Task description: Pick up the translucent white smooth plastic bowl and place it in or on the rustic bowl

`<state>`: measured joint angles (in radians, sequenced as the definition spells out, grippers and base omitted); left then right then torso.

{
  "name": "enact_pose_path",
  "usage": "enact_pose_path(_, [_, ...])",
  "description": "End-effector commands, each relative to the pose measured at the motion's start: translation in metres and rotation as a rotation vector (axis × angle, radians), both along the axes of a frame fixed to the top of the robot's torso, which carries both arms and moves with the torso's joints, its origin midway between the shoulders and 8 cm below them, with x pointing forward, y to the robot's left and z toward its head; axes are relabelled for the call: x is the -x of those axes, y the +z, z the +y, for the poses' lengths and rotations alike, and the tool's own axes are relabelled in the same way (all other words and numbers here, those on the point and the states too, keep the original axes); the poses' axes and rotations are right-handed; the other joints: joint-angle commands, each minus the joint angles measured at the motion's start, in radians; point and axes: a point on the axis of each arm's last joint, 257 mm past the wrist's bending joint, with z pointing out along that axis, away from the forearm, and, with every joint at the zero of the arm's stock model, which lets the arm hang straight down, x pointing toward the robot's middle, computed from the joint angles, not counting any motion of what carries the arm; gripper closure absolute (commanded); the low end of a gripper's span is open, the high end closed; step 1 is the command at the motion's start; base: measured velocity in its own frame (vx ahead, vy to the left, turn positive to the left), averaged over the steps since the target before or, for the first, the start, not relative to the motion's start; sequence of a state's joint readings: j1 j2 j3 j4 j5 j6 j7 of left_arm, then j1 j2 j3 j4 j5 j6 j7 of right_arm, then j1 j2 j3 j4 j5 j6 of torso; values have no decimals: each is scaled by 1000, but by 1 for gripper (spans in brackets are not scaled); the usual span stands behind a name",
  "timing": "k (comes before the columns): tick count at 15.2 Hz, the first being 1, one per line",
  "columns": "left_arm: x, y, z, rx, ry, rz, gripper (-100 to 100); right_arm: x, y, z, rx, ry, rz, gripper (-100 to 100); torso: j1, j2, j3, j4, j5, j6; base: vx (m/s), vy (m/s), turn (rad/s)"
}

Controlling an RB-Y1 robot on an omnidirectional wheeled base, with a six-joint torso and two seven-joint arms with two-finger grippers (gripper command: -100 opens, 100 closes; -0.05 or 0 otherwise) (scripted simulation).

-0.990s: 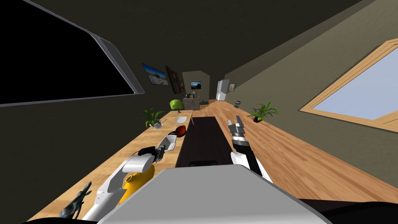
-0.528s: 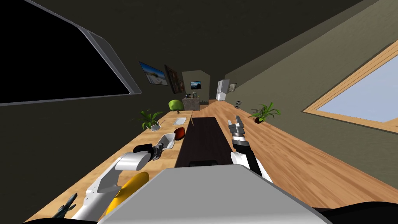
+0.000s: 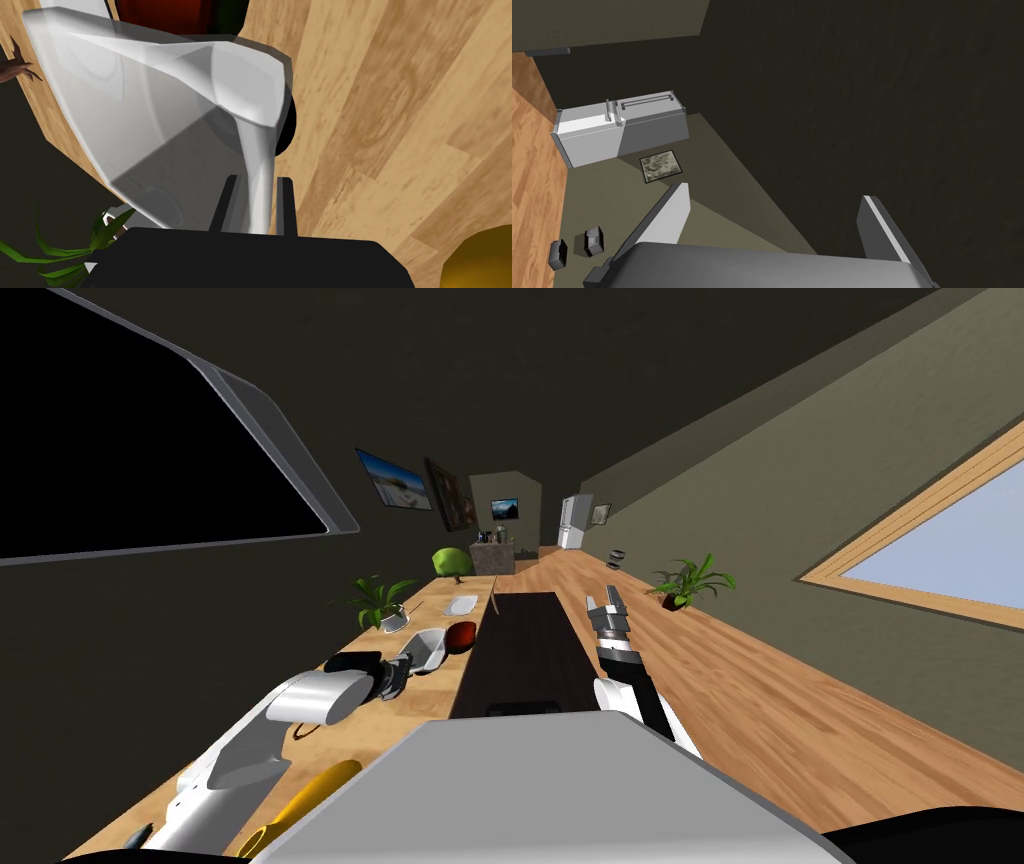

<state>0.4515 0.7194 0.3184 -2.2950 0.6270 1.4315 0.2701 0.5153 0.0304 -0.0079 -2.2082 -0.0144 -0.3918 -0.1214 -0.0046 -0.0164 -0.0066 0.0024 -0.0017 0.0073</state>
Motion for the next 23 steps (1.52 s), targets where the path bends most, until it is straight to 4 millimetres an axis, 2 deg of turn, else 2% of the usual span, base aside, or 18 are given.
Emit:
enact_pose_path(1, [3,11,0,5,10,10,100,0,0,0,0,0,0,0,0,0,0,0,0,0,143,-18,1])
enact_pose_path(10, [17,48,-3,0,20,44,100,0,0,0,0,0,0,0,-2,-9,-5,-2,2,6,118,-18,0])
enact_pose_path(16, [24,75,-19,-28,-24,39,100,0,0,0,0,0,0,0,-3,-11,-7,-2,1,9,102,-14,3])
enact_pose_path(22, [24,92,-37,-55,-85,6,100,0,0,0,0,0,0,0,-4,-5,-3,0,0,10,32,-6,0])
enact_pose_path(23, [25,86,-32,-47,-69,16,100,0,0,0,0,0,0,0,-5,-4,-2,1,-1,10,10,-2,-2])
